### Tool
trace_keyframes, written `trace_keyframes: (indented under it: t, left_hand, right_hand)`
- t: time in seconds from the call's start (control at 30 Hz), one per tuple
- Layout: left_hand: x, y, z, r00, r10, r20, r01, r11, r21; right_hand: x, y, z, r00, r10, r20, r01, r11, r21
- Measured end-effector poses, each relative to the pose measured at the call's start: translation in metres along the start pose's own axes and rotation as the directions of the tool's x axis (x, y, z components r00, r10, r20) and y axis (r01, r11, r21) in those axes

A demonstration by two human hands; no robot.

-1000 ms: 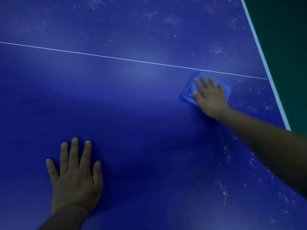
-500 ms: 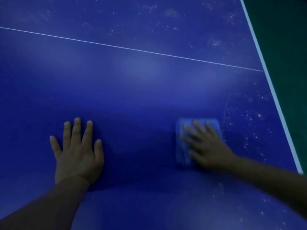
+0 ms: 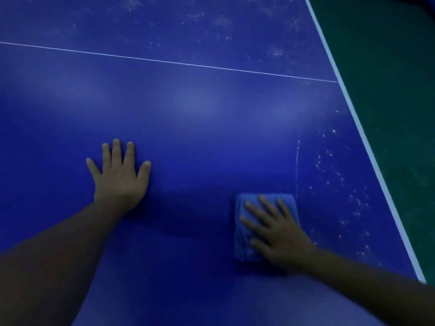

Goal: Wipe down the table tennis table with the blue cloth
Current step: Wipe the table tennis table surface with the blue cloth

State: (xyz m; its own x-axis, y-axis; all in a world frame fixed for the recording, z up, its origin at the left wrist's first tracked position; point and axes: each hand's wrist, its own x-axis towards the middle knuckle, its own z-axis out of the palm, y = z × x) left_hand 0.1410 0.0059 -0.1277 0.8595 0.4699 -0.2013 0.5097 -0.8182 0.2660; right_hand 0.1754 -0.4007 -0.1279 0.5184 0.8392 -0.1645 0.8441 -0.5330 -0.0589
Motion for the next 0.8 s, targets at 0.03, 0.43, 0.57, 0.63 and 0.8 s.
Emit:
trace_keyframes:
  t: [0.03,0.43,0.57,0.63,0.8]
  left_hand:
    - [-0.005,-0.003,-0.003,1.000,0.017,0.012,-0.016,0.999,-0.049]
    - [-0.229,-0.063,0.030,0.948,0.312,-0.057,-0.308,0.949,0.070]
    - [-0.232,-0.070,0.033,0.957,0.288,-0.021,-0.285,0.955,0.080]
    - [-0.232,-0.068,0.033,0.956,0.292,-0.033,-0.288,0.954,0.079]
    - [-0.234,-0.069,0.032,0.957,0.288,-0.037,-0.284,0.955,0.084]
  right_hand:
    - [0.015,0.017,-0.002,0.998,0.069,0.006,-0.069,0.997,-0.026]
    - [0.025,-0.115,-0.001,0.995,0.070,-0.073,-0.064,0.994,0.084]
    - [-0.002,-0.076,0.002,0.998,0.041,-0.049,-0.040,0.999,0.020]
    - [0.007,-0.036,-0.004,0.915,0.402,-0.044,-0.395,0.912,0.110]
    - [0.020,-0.080,-0.004,0.776,0.630,-0.026,-0.617,0.768,0.175]
